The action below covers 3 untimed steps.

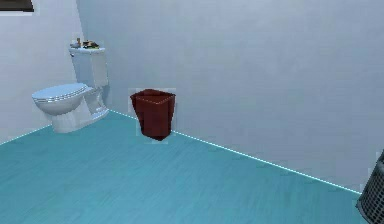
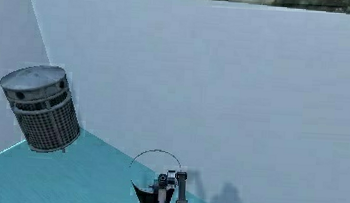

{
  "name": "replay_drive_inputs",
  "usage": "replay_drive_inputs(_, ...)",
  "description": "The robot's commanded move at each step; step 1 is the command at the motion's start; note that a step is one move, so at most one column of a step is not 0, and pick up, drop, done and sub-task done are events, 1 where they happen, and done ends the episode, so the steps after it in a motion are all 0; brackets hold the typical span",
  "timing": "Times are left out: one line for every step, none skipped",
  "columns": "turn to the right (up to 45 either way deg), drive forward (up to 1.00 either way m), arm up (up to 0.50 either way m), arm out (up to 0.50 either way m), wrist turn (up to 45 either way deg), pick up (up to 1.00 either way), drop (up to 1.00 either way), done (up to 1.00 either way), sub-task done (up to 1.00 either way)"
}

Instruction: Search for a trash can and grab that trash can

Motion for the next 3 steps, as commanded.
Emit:
replay_drive_inputs(0.0, 0.0, 0.0, 0.0, 45.0, 0.0, 0.0, 0.0, 0.0)
replay_drive_inputs(0.0, 0.0, 0.0, 0.0, 45.0, 0.0, 0.0, 0.0, 0.0)
replay_drive_inputs(0.0, 0.0, 0.0, 0.0, 45.0, 0.0, 0.0, 0.0, 0.0)
